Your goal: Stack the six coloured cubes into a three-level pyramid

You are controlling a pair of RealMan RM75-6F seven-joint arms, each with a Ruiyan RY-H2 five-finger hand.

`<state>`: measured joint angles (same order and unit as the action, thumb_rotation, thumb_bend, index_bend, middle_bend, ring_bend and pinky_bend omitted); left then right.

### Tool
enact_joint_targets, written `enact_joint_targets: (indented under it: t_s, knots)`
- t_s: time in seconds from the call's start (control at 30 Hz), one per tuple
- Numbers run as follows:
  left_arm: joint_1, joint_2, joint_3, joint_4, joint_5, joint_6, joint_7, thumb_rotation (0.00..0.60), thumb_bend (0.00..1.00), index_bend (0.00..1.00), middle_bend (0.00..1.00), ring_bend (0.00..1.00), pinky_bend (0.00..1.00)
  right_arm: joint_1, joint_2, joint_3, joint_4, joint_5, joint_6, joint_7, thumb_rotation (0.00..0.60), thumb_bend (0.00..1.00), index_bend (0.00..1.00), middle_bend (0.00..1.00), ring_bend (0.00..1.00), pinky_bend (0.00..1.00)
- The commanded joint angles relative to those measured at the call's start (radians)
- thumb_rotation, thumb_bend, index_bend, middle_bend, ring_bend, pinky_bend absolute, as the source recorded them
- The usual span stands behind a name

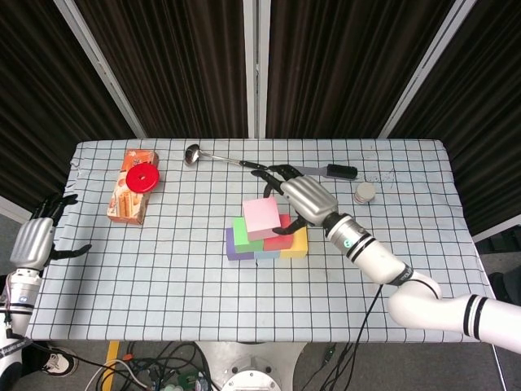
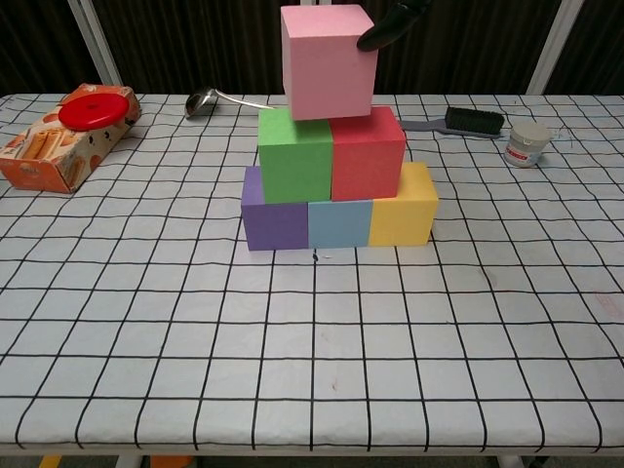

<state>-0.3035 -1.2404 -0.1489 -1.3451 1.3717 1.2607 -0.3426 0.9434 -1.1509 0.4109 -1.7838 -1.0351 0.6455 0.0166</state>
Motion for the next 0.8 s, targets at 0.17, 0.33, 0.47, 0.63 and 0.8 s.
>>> enact_joint_targets:
  t_s: [0.17, 0.33, 0.47, 0.63, 0.8]
  knots:
    - [-0.002, -0.003, 0.001, 0.001, -0.002, -0.004, 0.002, 0.600, 0.00, 0.12, 0.18, 0.03, 0.11, -0.007, -0.029, -0.036, -0.005, 0.016, 0.087, -0.033, 0.600, 0.16, 0.00, 0.50, 0.03, 0.00]
    - [-0.005, -0.002, 0.001, -0.001, -0.002, -0.009, 0.008, 0.600, 0.00, 0.12, 0.18, 0.03, 0.11, -0.006, -0.039, -0.056, -0.029, 0.076, 0.133, -0.072, 0.600, 0.16, 0.00, 0.50, 0.03, 0.00]
    - [-0.008, -0.002, 0.000, -0.003, -0.002, -0.011, 0.011, 0.600, 0.00, 0.12, 0.18, 0.03, 0.11, 0.003, -0.038, -0.058, -0.066, 0.156, 0.145, -0.080, 0.600, 0.17, 0.00, 0.50, 0.03, 0.00]
    - [-0.011, 0.002, 0.004, -0.011, -0.001, -0.022, -0.004, 0.600, 0.00, 0.12, 0.18, 0.03, 0.11, 0.025, -0.031, -0.067, -0.094, 0.225, 0.175, -0.129, 0.600, 0.16, 0.00, 0.50, 0.03, 0.00]
    - [-0.013, 0.003, 0.003, -0.009, -0.003, -0.028, -0.013, 0.600, 0.00, 0.12, 0.18, 0.03, 0.11, 0.053, -0.023, -0.075, -0.116, 0.286, 0.201, -0.185, 0.600, 0.17, 0.00, 0.50, 0.04, 0.00]
